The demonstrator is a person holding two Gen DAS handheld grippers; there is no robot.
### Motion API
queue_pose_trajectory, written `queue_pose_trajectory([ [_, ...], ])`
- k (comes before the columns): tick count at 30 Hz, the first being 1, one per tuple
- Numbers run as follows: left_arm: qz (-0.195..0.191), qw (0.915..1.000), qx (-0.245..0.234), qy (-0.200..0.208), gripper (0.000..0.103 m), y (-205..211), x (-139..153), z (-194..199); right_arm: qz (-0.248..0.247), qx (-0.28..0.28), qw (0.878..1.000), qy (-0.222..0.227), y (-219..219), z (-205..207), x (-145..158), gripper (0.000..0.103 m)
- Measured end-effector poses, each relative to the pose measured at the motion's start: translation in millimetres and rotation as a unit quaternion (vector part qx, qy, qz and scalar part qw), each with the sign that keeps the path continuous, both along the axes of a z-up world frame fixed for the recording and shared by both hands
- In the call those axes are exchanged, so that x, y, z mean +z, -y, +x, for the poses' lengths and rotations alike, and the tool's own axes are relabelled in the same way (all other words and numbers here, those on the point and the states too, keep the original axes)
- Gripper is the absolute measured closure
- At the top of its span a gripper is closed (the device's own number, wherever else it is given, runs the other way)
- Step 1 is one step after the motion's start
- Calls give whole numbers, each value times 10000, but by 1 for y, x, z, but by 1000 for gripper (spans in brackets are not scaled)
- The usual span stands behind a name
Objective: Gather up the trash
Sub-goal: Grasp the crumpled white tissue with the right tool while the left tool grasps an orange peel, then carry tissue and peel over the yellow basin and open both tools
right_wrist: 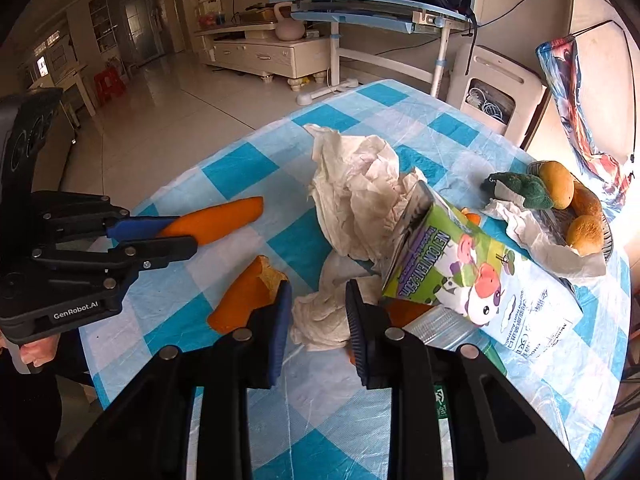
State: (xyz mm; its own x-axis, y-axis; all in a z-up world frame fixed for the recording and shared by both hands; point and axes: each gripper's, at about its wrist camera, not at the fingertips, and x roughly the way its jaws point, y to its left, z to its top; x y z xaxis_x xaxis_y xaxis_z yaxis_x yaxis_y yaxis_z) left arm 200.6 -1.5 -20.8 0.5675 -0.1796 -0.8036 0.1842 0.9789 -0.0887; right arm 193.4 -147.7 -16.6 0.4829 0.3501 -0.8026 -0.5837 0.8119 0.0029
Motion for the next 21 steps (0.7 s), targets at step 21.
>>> queue_pose_trajectory([
  [21,-126,9997,57,211,84,-1,11,-25,603,-257,9973,334,26,-24,27,100],
])
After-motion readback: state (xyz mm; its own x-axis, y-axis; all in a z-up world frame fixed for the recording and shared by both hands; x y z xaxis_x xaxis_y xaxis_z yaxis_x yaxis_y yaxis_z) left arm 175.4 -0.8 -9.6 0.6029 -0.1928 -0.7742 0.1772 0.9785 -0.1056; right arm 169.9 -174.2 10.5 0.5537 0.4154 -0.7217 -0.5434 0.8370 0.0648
